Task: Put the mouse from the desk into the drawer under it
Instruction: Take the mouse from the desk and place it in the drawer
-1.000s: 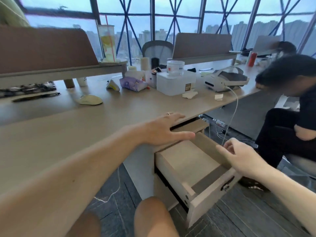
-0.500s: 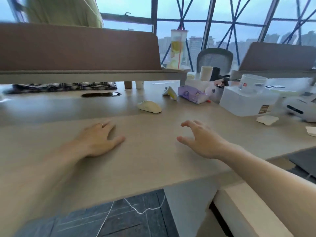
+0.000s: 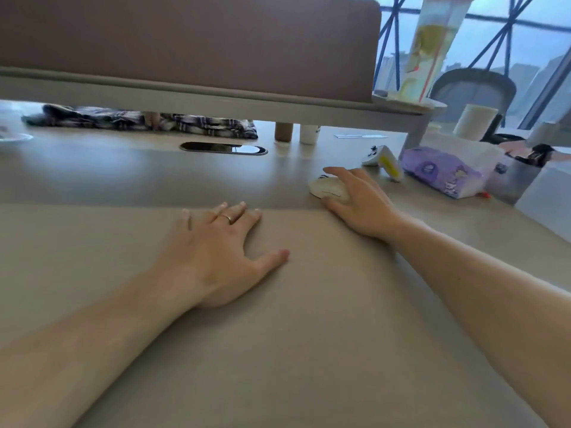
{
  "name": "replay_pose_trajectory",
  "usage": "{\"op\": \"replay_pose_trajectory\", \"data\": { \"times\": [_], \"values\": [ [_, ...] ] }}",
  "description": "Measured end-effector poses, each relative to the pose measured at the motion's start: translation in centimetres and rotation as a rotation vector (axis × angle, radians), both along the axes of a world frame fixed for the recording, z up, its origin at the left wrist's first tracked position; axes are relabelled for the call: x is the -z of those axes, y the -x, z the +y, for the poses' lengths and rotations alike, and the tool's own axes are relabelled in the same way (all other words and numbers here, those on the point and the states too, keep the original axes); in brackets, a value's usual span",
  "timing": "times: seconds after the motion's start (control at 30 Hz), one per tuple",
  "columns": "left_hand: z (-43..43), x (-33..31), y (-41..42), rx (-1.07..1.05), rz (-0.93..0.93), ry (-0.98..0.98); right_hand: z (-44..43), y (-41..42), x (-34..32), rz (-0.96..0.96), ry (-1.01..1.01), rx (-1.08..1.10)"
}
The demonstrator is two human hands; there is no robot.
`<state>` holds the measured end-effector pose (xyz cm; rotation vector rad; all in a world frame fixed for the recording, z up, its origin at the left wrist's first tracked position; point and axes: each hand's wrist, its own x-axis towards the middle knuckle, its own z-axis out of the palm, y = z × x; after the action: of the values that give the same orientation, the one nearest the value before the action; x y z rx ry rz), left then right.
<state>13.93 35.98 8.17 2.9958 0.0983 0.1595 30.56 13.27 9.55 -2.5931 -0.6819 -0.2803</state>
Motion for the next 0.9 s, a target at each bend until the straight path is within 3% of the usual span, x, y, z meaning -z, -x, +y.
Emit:
{"op": "replay_pose_trajectory", "data": {
  "times": [0.23,0.37,0.6,0.73,0.9],
  "values": [
    [-0.1,-0.4,0.2,0.006,0.033,0.047,-0.8,1.7,0.5,-0.118,-0.078,0.066],
    [-0.2,-0.6,0.5,0.012,0.035,0.055,-3.7,6.2,0.3,-0.116,-0.013,0.004],
    [-3.1,-2.7,4.6,0.195,-0.194,-0.036,-11.7,17.5,-1.8,-0.111,0.050,-0.032],
    [-10.3,-3.2,9.8,0.424,-0.034,0.125,-16.3,22.9,-2.8,-0.135,0.072,0.004],
    [-16.7,-1.1,12.4,0.462,0.047,0.076,-20.7,28.2,-2.5,-0.125,0.063,0.069]
  ]
}}
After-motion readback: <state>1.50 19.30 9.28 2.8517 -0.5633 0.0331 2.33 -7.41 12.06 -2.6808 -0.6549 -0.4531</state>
